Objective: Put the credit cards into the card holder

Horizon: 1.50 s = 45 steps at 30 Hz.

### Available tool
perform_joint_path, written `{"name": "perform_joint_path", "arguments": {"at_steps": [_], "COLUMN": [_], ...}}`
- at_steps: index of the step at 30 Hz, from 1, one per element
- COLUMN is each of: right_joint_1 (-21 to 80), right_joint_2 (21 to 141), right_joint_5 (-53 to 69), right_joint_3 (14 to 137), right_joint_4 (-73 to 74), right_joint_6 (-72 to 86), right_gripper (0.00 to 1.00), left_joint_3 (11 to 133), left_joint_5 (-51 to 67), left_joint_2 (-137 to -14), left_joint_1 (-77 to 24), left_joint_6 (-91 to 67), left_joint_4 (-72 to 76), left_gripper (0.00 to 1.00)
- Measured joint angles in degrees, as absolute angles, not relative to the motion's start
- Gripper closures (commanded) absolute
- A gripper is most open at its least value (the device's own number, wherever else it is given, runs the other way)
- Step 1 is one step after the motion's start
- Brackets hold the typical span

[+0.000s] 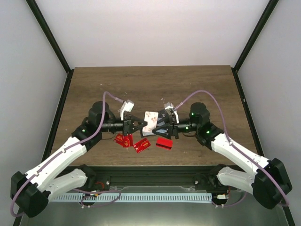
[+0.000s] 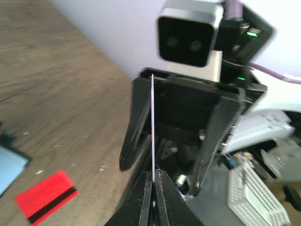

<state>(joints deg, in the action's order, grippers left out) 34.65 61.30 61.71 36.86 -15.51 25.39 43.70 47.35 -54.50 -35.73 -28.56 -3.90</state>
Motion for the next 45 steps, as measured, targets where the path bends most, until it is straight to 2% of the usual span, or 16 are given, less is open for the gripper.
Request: {"name": "perform_joint_path", "arguments": {"at_steps": [5, 12, 18, 25, 28, 31, 40, 42, 45], "right_joint_1": [33.3, 30.8, 30.8, 31.1, 31.7, 32.6, 33.5, 33.5, 33.6], "right_joint_2": [61.0, 68.4, 76.6, 84.6, 88.2, 91.0, 93.1, 93.2, 93.2], "right_joint_5": [43.1, 26.1, 15.7, 11.2, 9.1, 7.2, 5.2, 5.3, 5.5], "right_joint_3": [37.0, 37.1, 40.3, 46.4, 49.8, 52.1, 52.4, 52.3, 52.0], "right_joint_4": [-8.9, -2.0, 5.1, 8.7, 10.8, 12.1, 14.3, 14.5, 14.3], "right_joint_6": [25.5, 27.0, 26.5, 24.5, 23.8, 22.9, 22.4, 22.7, 23.0], "right_gripper": [0.45, 0.42, 0.37, 0.35, 0.41, 0.52, 0.95, 0.99, 0.99], "left_joint_3": [43.7, 43.0, 43.3, 44.1, 44.9, 45.7, 46.5, 46.9, 47.8], "left_joint_5": [38.3, 33.8, 34.0, 35.2, 35.5, 35.8, 36.5, 36.6, 36.9], "left_joint_2": [-61.1, -73.4, -81.8, -87.2, -88.2, -89.0, -91.9, -92.7, -94.4], "left_joint_1": [-34.6, -31.1, -29.8, -28.8, -28.8, -28.8, -28.5, -28.5, -28.5], "left_joint_6": [-30.2, -33.1, -33.5, -33.5, -33.4, -33.4, -32.9, -32.8, -32.8], "left_joint_4": [-5.2, -5.2, -5.3, -5.2, -5.2, -5.1, -5.2, -5.4, -5.8], "left_gripper": [0.96, 0.96, 0.96, 0.96, 0.96, 0.96, 0.96, 0.96, 0.96]}}
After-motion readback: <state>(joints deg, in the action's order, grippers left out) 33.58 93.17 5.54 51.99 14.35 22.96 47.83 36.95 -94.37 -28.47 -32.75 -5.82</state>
